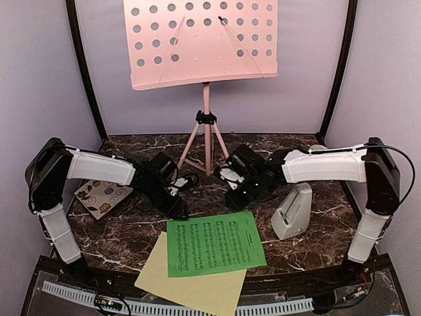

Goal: Set up the instrument practice props

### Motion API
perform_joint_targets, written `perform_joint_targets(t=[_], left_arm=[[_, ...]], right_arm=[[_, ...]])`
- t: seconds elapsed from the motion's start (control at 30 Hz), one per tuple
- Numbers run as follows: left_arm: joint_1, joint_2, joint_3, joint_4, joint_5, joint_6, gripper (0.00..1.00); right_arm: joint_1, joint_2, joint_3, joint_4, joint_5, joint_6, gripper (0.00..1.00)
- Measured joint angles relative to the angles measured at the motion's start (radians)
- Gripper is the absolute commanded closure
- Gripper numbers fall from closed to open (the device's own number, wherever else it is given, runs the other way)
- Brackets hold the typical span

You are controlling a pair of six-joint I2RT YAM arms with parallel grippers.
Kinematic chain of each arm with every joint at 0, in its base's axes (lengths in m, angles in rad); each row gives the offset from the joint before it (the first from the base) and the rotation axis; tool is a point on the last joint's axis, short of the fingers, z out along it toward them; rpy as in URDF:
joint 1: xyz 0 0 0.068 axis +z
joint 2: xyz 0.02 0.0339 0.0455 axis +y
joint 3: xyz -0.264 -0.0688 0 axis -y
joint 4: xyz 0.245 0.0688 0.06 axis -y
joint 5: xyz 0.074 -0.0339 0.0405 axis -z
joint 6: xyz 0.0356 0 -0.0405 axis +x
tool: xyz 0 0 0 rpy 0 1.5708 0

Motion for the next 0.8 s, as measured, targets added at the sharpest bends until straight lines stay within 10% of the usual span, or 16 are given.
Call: perform_joint_targets(t=[0.8], left_arm=[[0.010,0.005,0.050,0.009,0.045,0.008,0.30]], right_arm=[[0.164,-0.295,-0.473,-0.062,-0.169,0.192,0.82]])
